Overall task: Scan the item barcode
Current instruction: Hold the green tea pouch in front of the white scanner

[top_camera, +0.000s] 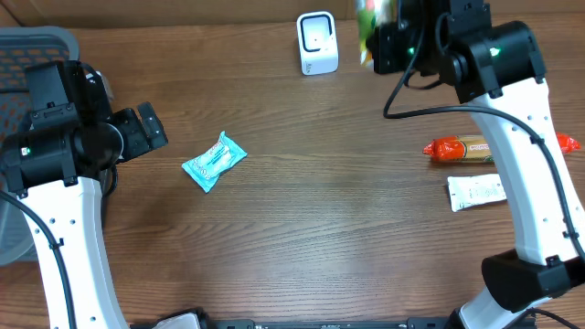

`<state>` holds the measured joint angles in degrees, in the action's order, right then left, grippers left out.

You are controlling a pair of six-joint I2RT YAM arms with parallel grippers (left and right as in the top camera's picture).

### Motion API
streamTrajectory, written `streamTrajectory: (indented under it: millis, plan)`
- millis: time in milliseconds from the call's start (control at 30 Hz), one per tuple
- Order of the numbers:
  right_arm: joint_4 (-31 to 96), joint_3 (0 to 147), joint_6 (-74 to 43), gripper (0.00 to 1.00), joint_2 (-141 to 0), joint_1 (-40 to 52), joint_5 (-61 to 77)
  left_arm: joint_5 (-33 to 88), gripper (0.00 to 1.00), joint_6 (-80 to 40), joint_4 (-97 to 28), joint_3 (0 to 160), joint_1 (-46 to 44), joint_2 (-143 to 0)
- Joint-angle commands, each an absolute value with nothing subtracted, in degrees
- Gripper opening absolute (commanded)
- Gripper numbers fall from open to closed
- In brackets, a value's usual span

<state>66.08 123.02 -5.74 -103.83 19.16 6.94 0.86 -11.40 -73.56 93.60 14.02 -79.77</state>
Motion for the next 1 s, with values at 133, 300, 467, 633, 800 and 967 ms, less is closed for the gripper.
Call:
streamTrajectory:
  millis: [133, 300, 467, 633, 800, 967]
  plan:
    - [55.7, 123.8, 2.4, 0.03, -115.3, 25.8, -22.2, 1.1, 0.99, -10.3, -73.5, 94.6, 14.2, -80.0]
    - [44.3, 123.8, 19.5, 0.04, -123.8, 27.3, -32.7, 1.1, 1.00, -10.3, -73.5, 94.6, 14.2, -80.0]
    - [30.5, 123.8, 31.8, 0.04, -130.7, 27.3, -39.2, 1.1, 0.99, -10.3, -73.5, 94.6, 14.2, -80.0]
    - [21.3, 123.8, 42.2, 0.04, -135.6, 27.3, -41.2, 1.1, 1.00, -10.3, -73.5, 94.6, 14.2, -80.0]
    - [14.2, 123.8, 42.5, 0.04, -139.3, 27.0, -43.0, 1.1, 1.00, -10.3, -73.5, 94.6, 14.2, -80.0]
    - [12.1, 123.8, 42.6, 0.04, -143.2, 27.0, -43.1, 1.1, 1.00, -10.3, -73.5, 94.6, 14.2, -80.0]
